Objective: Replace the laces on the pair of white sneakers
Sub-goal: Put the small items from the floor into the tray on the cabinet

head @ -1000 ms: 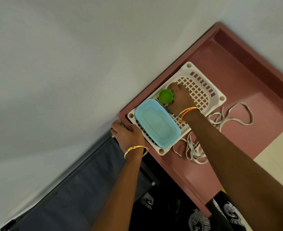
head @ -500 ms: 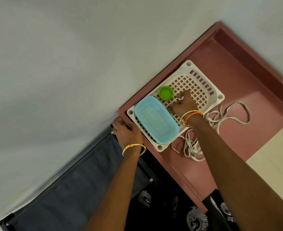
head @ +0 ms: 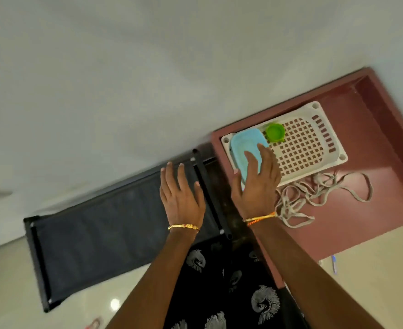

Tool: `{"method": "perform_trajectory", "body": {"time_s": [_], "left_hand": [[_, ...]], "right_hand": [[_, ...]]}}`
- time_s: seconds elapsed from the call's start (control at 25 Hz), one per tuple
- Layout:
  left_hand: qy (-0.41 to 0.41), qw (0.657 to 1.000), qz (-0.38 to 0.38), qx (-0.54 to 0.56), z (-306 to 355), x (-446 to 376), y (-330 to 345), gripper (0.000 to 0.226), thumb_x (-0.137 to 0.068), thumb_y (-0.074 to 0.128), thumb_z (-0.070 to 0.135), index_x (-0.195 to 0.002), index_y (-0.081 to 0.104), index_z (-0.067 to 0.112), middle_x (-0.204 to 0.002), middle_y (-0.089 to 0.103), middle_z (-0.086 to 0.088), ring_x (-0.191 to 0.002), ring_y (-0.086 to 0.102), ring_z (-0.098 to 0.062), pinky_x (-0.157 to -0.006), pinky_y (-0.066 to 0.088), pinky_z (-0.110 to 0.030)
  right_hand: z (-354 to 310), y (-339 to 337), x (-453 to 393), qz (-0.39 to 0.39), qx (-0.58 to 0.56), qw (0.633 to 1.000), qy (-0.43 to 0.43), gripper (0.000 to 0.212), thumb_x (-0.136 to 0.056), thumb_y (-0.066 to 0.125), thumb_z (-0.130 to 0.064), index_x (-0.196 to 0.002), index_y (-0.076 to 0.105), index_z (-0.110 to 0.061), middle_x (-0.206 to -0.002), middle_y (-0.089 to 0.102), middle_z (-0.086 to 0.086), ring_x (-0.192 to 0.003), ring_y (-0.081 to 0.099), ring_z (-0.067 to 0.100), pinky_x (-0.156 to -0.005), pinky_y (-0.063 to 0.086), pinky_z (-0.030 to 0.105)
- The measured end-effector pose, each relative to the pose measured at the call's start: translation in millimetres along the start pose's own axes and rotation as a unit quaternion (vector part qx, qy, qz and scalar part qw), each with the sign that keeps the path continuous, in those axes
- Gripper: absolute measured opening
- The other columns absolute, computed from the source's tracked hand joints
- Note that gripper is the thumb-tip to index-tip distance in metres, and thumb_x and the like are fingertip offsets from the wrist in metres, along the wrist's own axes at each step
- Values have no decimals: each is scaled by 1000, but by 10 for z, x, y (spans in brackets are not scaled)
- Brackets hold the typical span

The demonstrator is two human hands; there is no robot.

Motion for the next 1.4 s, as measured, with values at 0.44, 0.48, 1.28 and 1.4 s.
{"method": "perform_trajectory", "body": {"time_s": [0.44, 0.48, 1.28, 1.4], "left_hand": [[-251, 965, 64, -37, -2271, 1142, -539, 58, -92, 39, 37, -142, 32, 10, -152, 22, -21, -141, 17, -36, -108, 26, -53], [-272, 959, 77, -32, -2435, 1250, -573, 58, -92, 39, 37, -143, 31, 10, -152, 22, -21, -141, 16, -35, -108, 26, -53], [-694, 687, 144, 159, -5143, 3903, -388, 48, -87, 52, 19, -131, 47, 0, -141, 39, -25, -128, 41, -44, -97, 43, -50], [-741, 620, 161, 200, -5309, 4191, -165, 50, -89, 52, 18, -135, 42, 2, -145, 34, -23, -132, 35, -40, -95, 45, -48]], "right_hand": [[-1957, 1153, 1396, -277, 10, 915, -294, 51, -91, 40, -30, -138, 40, -11, -153, 25, 17, -143, 16, 31, -109, 24, 54], [-2095, 1235, 1514, -287, 10, 902, -322, 51, -91, 40, -29, -139, 40, -11, -153, 26, 17, -143, 16, 31, -109, 25, 54], [-4467, 2546, 4791, -474, 33, 515, -713, 57, -73, 52, -25, -127, 49, -4, -137, 45, 22, -124, 44, 36, -94, 44, 49], [-4484, 2874, 5189, -501, 63, 470, -724, 51, -69, 66, -13, -117, 56, -1, -127, 52, 24, -111, 53, 41, -84, 51, 49]]}}
Point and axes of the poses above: each hand's wrist, its own x-axis away from the middle knuckle, its own y-axis out of the palm, z = x × y, the point moved 4 cm from there along -x, towards the middle knuckle
